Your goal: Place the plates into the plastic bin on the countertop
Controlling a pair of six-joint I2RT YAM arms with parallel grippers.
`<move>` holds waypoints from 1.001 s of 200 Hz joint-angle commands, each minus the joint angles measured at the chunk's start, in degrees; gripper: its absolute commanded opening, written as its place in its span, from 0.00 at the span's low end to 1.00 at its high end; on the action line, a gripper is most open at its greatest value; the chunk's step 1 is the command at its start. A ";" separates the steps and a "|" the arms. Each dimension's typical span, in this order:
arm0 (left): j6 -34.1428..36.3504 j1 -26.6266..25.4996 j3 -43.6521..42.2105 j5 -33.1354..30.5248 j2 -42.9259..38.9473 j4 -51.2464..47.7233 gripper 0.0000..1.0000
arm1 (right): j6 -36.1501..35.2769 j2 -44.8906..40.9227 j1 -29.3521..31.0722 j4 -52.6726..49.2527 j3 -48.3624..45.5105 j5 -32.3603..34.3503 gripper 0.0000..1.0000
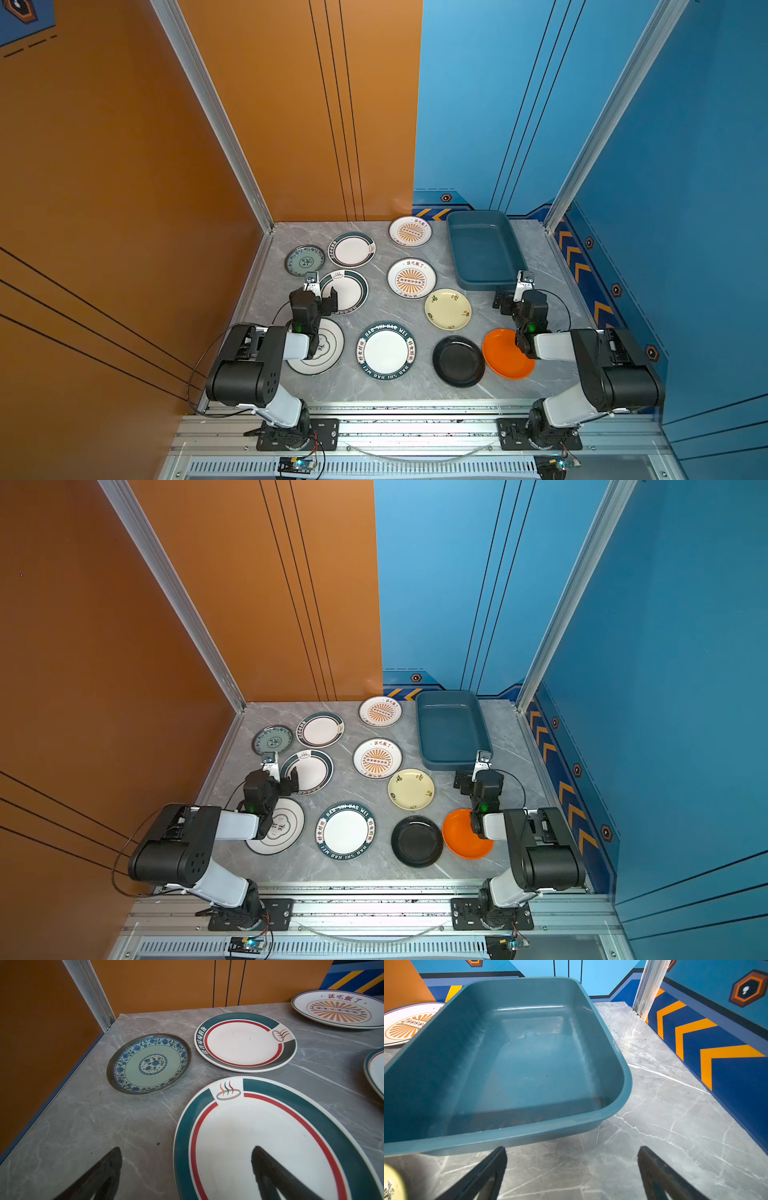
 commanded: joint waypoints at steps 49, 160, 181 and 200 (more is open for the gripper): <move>0.57 0.26 0.62 1.68 -0.32 -0.21 0.98 | -0.09 -0.13 -0.42 0.49 0.96 -0.86 1.00; 0.31 0.79 0.74 2.30 -0.22 -0.15 0.98 | -0.13 -0.12 -0.42 0.49 0.96 -0.83 1.00; 0.36 0.74 0.74 2.34 -0.17 -0.21 0.98 | -0.18 -0.12 -0.34 0.45 0.98 -0.86 1.00; 0.35 0.79 0.75 2.34 -0.17 -0.21 0.98 | -0.19 -0.16 -0.33 0.45 0.97 -0.86 1.00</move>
